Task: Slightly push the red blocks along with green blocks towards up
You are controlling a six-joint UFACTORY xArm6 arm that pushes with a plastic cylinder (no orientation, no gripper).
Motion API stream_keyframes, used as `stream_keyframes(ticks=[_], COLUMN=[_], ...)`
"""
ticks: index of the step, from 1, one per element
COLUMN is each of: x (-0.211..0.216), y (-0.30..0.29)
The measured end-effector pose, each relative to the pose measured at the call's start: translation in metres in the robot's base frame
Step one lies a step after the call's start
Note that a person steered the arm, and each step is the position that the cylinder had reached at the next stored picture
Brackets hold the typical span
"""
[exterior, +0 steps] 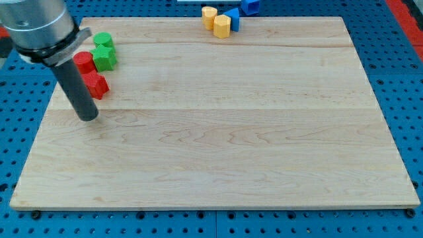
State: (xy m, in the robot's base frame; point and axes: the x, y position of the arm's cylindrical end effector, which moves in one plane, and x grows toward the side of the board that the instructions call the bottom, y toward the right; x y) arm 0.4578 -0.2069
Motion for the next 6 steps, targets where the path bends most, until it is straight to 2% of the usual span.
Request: stream_keyframes(ticks=[3,4,5,6], x=[-0.08,-0.088,-0.055,-0.034], y=[-0.012,-0.012,-0.007,-0.03])
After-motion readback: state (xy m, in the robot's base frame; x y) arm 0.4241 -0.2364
